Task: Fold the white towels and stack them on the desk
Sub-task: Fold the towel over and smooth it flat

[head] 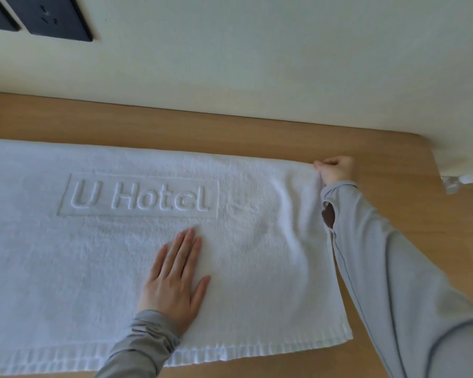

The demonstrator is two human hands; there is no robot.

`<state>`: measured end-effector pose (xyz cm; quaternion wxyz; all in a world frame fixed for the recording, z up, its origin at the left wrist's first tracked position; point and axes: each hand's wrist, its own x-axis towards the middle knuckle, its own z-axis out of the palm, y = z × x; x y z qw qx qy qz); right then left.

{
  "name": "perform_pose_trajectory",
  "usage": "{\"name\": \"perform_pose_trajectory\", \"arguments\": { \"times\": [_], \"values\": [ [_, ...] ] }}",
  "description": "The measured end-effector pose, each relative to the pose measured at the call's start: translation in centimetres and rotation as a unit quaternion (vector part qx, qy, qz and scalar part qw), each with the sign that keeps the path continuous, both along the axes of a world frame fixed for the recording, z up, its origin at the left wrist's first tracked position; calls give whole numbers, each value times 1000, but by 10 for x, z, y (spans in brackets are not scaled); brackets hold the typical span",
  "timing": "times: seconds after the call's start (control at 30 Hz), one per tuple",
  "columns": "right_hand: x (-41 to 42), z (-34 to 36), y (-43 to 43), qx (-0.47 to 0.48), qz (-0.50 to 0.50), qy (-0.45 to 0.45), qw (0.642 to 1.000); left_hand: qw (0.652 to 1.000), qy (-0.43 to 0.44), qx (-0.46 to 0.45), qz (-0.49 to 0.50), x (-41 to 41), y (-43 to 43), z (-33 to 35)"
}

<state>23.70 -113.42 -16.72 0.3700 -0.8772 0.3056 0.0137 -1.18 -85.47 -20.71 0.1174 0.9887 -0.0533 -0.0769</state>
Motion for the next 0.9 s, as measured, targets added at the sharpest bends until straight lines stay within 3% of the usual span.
{"name": "perform_pose_trajectory", "arguments": {
  "times": [0.1, 0.2, 0.3, 0.37, 0.4, 0.5, 0.6, 0.73, 0.8, 0.9],
  "values": [
    [-16, -4, 17, -144, 28, -40, 988, 1000, 0, 3, 4, 1, -1, 0],
    [-64, -5, 78, -200, 224, -202, 932, 1000, 4, 5, 5, 1, -1, 1],
    [-138, -23, 144, -188, 536, -214, 795, 1000, 7, 6, 3, 2, -1, 2],
    [-162, -38, 151, -231, 642, -179, 709, 1000, 7, 10, -2, 3, -1, 2],
    [-158, -42, 140, -242, 655, -163, 697, 1000, 6, 9, -2, 3, -2, 2],
    [-120, -44, 84, -290, 618, -120, 721, 1000, 1, 3, 3, 2, -1, 1],
    [-74, -45, 19, -335, 528, -43, 779, 1000, -2, 2, 4, 1, 0, 0],
    [-37, -44, -12, -310, 424, 34, 850, 1000, -7, 3, 8, 2, 0, -3],
    [-39, -39, 2, -335, 385, 28, 860, 1000, -11, 7, 7, 3, 0, -3],
    [-82, -25, 57, -314, 393, -77, 861, 1000, -7, 11, 5, 2, -1, -3]
  ]
}}
